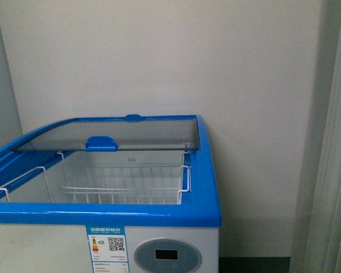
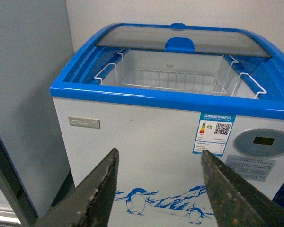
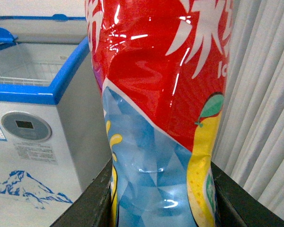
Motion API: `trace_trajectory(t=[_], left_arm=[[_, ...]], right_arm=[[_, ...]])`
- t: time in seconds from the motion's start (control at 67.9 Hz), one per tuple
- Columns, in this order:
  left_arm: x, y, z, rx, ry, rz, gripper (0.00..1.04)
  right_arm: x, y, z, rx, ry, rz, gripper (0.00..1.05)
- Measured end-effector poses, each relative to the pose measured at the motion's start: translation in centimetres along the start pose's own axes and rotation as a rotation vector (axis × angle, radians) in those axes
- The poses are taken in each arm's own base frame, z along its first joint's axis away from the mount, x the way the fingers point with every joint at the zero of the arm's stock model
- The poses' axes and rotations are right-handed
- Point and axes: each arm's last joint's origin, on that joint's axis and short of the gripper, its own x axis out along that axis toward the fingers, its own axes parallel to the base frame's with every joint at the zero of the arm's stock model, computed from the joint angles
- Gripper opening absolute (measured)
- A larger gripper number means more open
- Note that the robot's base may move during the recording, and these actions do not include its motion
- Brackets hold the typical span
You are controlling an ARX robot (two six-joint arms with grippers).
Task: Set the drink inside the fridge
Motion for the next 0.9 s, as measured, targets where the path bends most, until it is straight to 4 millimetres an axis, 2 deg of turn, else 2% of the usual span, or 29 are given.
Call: trace_trajectory(t=[0.118,0.294,0.456,0.633,0.751,0.898], left_arm=[[-0.03,0.94,0.03,0.006,-0.004,0.033,0.32],[-0.03,1.01,0.03,0.009,-0.003,0.028,0.03],[-0.03,1.02,0.02,0.011,-0.003,0.028,0.03],[-0.03,1.02,0.02,0.012,-0.003,0.028,0.32],[-0.03,1.02,0.02,0.012,-0.003,0.028,0.57],[-0.03,1.02,0.02,0.012,-0.003,0.028,0.8]], right_arm=[[0.0,0.0,0.0,0.0,0.0,-0.001,0.4],[0.0,0.0,0.0,0.0,0.0,-0.001,0.4],[0.0,0.0,0.0,0.0,0.0,-0.001,0.4],[0.0,0.0,0.0,0.0,0.0,-0.001,0.4],[0.0,0.0,0.0,0.0,0.0,-0.001,0.4],[0.0,0.0,0.0,0.0,0.0,-0.001,0.4]])
